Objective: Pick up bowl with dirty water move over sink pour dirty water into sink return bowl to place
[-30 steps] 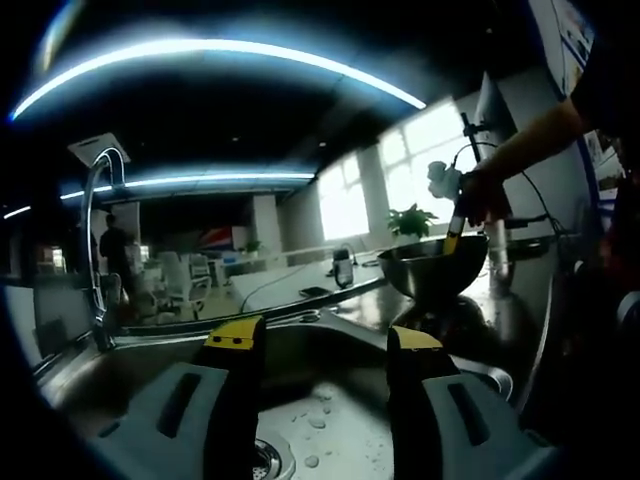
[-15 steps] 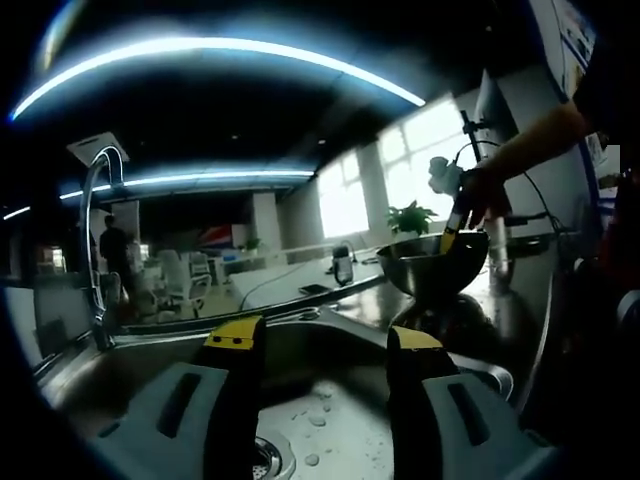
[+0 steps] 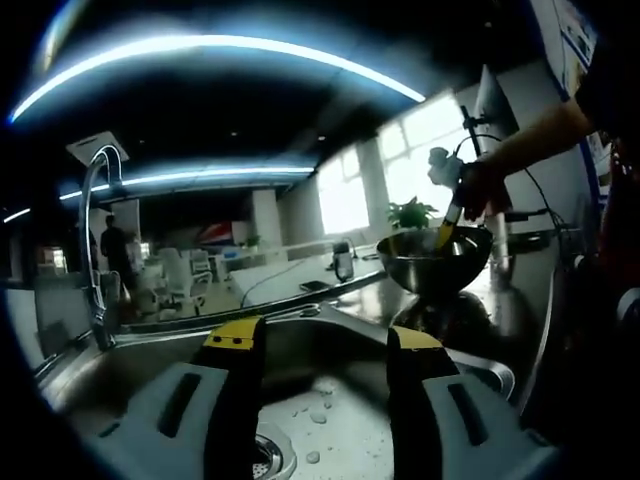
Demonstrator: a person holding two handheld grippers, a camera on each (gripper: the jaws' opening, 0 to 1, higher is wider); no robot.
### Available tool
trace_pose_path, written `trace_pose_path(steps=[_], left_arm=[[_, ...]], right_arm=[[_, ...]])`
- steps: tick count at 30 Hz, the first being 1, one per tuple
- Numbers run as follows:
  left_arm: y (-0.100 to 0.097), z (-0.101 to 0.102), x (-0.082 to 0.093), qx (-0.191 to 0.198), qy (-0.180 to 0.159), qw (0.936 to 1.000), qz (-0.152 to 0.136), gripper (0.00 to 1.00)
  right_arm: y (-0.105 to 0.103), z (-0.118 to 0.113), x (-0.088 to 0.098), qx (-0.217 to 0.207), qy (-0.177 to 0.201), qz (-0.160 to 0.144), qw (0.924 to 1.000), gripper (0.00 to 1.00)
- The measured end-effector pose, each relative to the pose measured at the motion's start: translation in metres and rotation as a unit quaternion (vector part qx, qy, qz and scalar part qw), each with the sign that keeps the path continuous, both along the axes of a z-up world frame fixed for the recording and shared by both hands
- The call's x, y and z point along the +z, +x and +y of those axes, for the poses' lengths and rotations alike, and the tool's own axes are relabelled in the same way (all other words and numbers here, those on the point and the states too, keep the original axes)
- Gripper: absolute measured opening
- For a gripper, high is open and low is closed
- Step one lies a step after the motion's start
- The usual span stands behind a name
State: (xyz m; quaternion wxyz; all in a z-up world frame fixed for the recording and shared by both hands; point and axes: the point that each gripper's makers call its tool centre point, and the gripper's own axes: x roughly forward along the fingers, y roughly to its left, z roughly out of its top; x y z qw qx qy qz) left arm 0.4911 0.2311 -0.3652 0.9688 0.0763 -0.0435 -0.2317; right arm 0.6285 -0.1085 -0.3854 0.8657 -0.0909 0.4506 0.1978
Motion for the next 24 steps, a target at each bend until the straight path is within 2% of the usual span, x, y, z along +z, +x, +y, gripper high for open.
trace_pose_path(steps=[9,24], left_arm=[[0.000,0.000,0.000,0.000,-0.001,1.0000,0.000,0.47],[0.001,0.000,-0.001,0.001,0.000,1.0000,0.001,0.47]], right_arm=[[0.004,0.018,0.017,0.014,0.012,-0.033,0.9993,0.00],[0.006,0.022,0.021,0.017,0.025,-0.043,0.9986,0.00]])
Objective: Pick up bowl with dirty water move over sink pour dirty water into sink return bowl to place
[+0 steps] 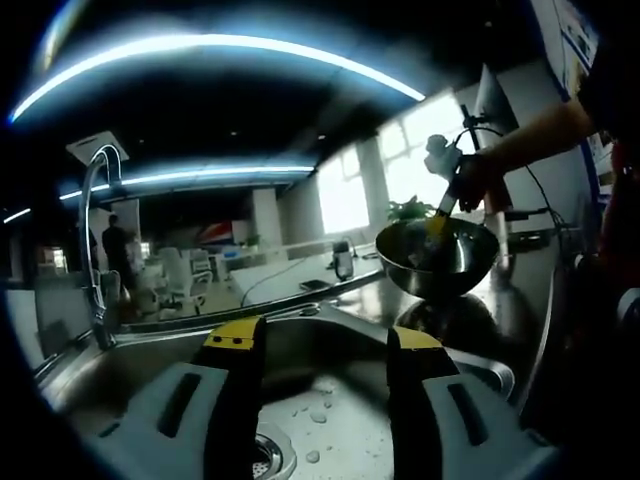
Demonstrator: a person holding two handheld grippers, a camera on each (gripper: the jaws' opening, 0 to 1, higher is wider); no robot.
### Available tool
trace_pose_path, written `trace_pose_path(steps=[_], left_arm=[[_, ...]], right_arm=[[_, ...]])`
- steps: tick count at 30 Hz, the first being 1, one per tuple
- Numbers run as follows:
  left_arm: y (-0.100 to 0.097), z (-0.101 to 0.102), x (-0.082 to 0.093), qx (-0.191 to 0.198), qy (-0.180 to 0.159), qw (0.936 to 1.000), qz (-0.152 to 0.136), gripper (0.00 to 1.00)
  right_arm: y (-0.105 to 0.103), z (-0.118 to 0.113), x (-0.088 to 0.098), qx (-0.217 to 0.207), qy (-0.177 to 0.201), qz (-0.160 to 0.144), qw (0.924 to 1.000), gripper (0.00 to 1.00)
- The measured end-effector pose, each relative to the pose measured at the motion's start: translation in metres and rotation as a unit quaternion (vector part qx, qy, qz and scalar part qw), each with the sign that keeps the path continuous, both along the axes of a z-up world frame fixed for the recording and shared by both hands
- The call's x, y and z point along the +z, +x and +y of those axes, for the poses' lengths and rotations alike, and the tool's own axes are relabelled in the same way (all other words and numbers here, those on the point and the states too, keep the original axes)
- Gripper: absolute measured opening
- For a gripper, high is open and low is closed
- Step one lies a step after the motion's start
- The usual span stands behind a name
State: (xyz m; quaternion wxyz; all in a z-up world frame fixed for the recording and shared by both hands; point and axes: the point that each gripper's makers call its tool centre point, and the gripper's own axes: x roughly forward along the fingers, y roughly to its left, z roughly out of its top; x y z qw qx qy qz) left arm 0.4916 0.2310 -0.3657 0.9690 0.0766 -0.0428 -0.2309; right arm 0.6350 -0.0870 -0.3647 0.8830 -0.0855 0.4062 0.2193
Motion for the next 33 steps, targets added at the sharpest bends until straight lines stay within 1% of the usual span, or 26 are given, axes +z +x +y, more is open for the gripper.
trace_pose_path(steps=[3,9,15,21,26,33], left_arm=[[0.000,0.000,0.002,0.000,-0.006,1.0000,-0.002,0.47],[0.000,0.000,0.001,-0.001,-0.002,1.0000,-0.003,0.47],[-0.001,0.001,0.007,-0.003,-0.022,0.9997,-0.010,0.47],[-0.002,0.002,0.007,-0.001,-0.024,0.9997,-0.011,0.47],[-0.001,0.003,0.008,0.000,-0.024,0.9997,-0.011,0.47],[-0.002,0.002,0.008,-0.003,-0.026,0.9996,-0.012,0.47]], right_arm=[[-0.001,0.000,0.000,0.000,0.000,-0.001,1.0000,0.00],[-0.002,0.007,0.005,0.014,-0.005,-0.013,0.9998,0.00],[0.000,0.013,0.010,0.023,-0.010,-0.021,0.9995,0.00],[0.004,0.020,0.018,0.023,-0.006,-0.024,0.9994,0.00],[0.007,0.030,0.026,0.025,0.000,-0.032,0.9992,0.00],[0.013,0.044,0.032,0.036,-0.002,-0.042,0.9985,0.00]])
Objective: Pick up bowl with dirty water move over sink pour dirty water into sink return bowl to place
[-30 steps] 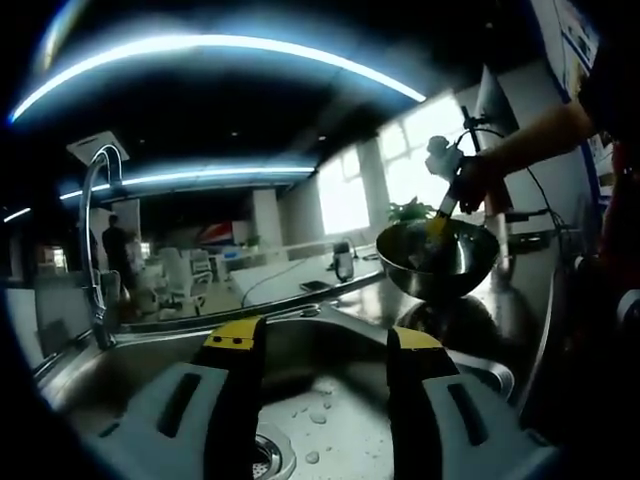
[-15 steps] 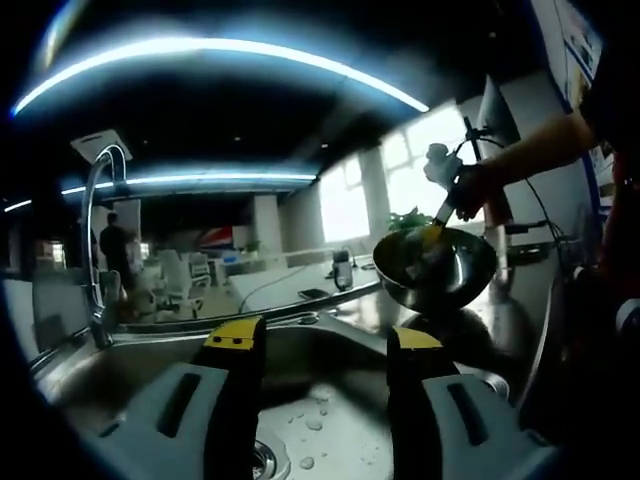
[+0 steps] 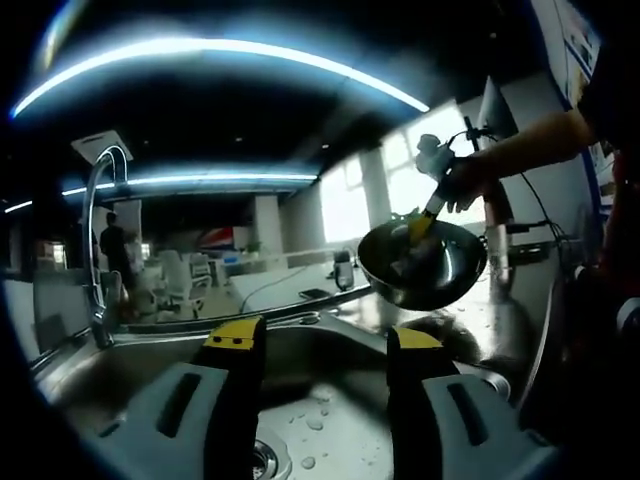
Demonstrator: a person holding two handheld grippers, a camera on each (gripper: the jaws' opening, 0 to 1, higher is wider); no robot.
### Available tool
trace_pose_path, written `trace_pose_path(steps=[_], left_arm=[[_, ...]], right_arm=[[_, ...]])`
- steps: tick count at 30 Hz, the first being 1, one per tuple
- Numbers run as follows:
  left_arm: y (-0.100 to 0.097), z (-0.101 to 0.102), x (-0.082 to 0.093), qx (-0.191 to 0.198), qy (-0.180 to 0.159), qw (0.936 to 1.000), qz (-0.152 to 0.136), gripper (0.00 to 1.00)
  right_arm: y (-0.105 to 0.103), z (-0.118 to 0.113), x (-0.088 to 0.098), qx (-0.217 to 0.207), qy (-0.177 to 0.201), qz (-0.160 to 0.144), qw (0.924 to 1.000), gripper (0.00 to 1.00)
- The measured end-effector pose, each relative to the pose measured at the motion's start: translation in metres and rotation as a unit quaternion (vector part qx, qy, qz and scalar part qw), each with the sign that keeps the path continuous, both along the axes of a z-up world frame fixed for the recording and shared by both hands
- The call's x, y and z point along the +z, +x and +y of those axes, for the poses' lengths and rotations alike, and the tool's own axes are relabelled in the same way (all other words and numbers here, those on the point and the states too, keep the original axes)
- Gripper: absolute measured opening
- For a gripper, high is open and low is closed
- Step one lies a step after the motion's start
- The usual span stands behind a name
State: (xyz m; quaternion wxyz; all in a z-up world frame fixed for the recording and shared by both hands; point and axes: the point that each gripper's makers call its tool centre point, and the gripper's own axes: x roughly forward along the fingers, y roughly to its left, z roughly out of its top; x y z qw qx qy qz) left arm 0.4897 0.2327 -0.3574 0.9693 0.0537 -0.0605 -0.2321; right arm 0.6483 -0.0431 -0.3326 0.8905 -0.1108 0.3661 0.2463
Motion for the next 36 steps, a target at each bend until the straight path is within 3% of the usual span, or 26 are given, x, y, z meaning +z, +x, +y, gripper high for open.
trace_pose_path(steps=[36], left_arm=[[-0.002,-0.001,0.001,-0.002,0.006,0.9999,-0.009,0.46]], right_arm=[[0.006,0.064,0.032,0.055,-0.060,-0.035,0.9961,0.00]])
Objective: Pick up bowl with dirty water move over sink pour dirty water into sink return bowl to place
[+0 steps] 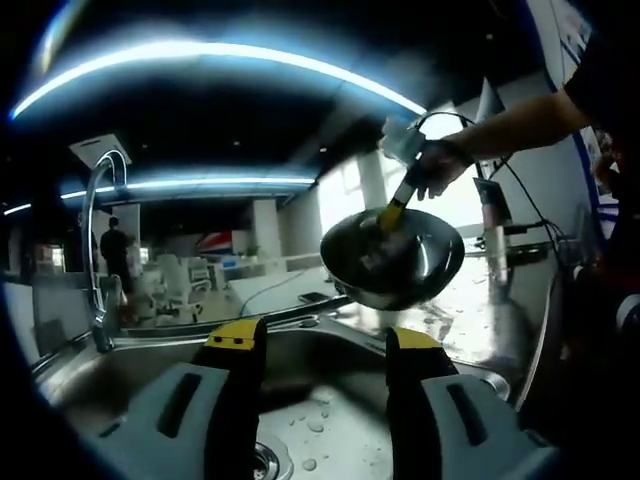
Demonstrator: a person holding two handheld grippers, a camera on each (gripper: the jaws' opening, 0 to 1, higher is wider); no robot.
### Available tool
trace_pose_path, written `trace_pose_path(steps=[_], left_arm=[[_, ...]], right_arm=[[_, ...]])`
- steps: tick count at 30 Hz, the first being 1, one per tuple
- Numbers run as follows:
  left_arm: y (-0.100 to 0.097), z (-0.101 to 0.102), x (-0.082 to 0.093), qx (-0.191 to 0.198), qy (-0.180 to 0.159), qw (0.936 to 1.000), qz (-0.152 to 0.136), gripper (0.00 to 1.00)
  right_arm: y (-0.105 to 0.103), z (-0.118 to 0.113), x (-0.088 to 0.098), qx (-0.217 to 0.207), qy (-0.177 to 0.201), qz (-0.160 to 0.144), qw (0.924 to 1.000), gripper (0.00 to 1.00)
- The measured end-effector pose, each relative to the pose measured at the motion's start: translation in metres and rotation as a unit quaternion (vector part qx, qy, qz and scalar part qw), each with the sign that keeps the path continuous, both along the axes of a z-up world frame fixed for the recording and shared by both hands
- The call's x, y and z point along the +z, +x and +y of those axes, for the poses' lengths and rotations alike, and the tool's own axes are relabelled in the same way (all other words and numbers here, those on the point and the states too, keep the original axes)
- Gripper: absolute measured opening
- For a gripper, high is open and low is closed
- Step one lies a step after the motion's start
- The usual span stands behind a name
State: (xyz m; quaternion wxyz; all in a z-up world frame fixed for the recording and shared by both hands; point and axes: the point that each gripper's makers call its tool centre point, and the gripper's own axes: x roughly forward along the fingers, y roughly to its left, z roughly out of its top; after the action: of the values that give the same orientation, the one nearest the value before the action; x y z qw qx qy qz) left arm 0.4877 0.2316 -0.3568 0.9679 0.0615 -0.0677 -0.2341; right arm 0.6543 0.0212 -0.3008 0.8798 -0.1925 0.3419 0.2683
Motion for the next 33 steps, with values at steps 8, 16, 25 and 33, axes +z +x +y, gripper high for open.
trace_pose_path(steps=[8,16,25,33], left_arm=[[-0.001,-0.001,0.000,-0.002,0.001,1.0000,0.001,0.46],[-0.001,-0.001,0.000,-0.003,0.000,1.0000,-0.001,0.46],[-0.001,-0.002,0.001,-0.007,-0.001,1.0000,0.000,0.46],[-0.001,-0.001,0.002,-0.006,-0.004,1.0000,-0.002,0.46]], right_arm=[[0.005,0.018,0.001,0.005,0.012,0.003,0.9999,0.00],[0.013,0.029,0.004,0.016,0.000,-0.008,0.9998,0.00],[0.018,0.040,0.008,0.021,-0.009,-0.022,0.9995,0.00],[0.012,0.059,0.009,0.035,-0.022,-0.030,0.9987,0.00]])
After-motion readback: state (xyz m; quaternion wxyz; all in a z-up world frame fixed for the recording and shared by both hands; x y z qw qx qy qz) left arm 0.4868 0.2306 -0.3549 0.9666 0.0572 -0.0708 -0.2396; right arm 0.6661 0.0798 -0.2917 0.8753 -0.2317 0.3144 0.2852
